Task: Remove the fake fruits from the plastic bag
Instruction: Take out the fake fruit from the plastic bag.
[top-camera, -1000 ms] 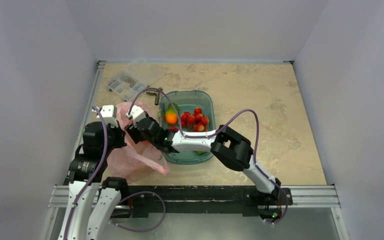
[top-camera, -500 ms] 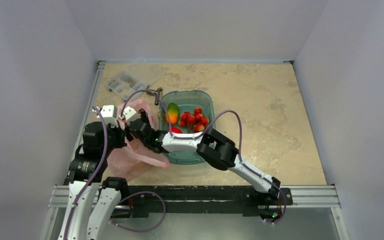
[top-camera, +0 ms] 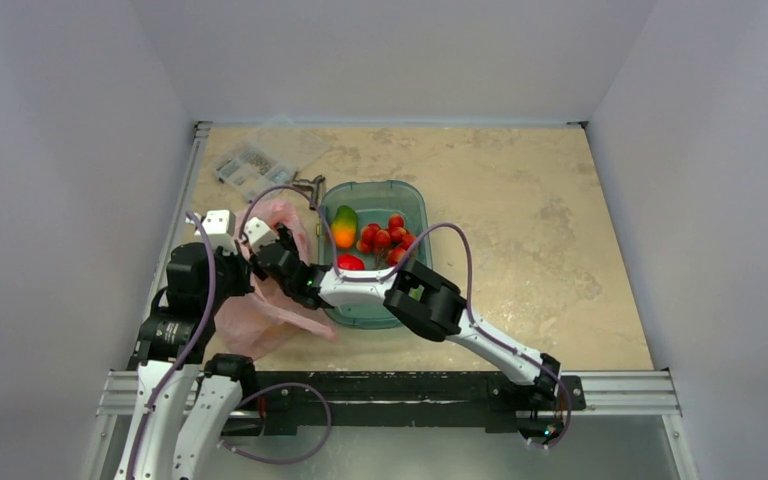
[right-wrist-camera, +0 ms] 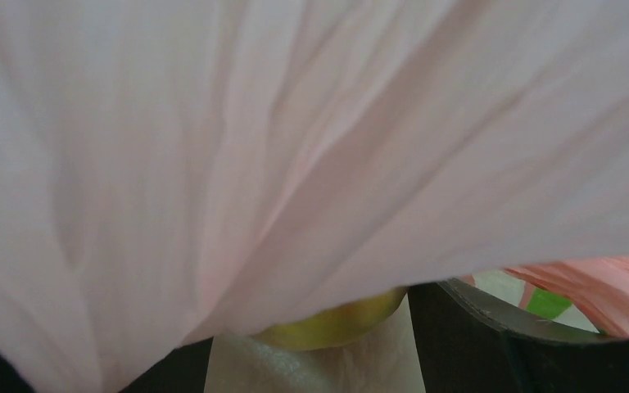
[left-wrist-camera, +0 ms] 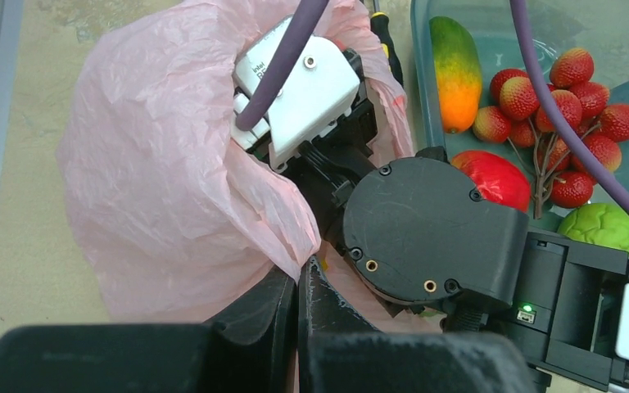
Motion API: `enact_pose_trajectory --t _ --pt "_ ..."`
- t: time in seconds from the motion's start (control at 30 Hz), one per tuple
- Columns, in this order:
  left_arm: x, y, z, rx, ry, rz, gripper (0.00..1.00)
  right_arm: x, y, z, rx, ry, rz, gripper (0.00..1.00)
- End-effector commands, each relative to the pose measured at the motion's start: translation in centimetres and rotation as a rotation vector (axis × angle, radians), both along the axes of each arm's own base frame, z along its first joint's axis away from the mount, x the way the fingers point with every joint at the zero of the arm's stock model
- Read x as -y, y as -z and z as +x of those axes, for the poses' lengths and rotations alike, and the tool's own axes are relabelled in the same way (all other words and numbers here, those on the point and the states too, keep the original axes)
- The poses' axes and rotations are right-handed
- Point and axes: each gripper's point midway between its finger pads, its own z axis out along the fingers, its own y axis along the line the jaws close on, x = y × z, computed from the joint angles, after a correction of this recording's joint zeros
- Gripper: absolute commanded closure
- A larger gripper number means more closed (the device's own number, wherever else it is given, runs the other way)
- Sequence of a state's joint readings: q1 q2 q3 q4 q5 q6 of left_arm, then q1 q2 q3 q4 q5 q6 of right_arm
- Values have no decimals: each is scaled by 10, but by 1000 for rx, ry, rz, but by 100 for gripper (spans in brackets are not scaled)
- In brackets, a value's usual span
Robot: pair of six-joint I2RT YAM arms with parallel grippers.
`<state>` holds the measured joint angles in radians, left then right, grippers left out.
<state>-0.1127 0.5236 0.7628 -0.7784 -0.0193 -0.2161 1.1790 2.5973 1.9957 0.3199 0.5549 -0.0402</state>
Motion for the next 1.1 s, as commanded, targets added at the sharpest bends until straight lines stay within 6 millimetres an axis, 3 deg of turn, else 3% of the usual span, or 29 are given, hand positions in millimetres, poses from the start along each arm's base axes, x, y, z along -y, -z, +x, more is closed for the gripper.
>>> enact_pose_trajectory --t 0.0,0.2,0.47,0.57,0.87,1.07 --pt "2 -12 6 44 13 1 100 0 -67 -3 28 -4 132 75" --pt "2 -13 6 46 11 2 100 9 -95 -35 -73 -123 234 86" --pt "0 -13 5 47 5 6 100 11 -108 -94 -275 -347 317 94" --pt "-1 -15 4 56 -3 8 100 14 -110 -108 -336 -391 322 96" --pt "-10 -18 0 71 -50 26 100 51 -143 -125 -343 -400 323 100" --pt "-10 -18 1 74 -51 25 100 92 -142 -130 -330 -345 284 100"
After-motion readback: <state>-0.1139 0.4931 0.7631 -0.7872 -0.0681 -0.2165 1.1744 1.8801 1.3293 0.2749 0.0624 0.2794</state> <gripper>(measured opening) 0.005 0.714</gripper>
